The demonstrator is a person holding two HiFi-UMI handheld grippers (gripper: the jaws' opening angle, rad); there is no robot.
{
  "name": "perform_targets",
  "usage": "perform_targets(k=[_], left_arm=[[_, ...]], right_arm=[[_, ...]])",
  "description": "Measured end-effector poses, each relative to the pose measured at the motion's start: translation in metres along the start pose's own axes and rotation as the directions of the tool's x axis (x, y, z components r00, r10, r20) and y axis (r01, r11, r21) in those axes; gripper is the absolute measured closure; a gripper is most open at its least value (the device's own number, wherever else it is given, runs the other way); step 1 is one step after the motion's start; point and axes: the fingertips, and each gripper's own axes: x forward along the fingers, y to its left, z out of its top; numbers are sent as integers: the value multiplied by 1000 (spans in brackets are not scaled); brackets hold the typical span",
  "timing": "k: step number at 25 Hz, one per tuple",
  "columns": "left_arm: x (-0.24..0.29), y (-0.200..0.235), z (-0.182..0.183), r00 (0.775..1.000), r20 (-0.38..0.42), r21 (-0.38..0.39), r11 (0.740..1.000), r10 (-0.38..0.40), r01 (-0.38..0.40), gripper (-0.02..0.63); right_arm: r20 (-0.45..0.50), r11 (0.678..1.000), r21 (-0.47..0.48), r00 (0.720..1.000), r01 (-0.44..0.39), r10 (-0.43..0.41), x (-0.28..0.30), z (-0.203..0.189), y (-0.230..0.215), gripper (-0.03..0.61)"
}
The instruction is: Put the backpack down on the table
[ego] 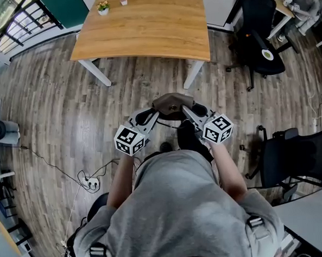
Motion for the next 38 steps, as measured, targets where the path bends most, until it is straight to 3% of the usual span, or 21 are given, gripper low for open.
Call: perform_targets(k=[38], left_arm=[[96,61,52,1000,-20,17,1000,24,-24,543]], right_arm=[[-7,1000,-8,1000,-23,23,49,67,-104,469]])
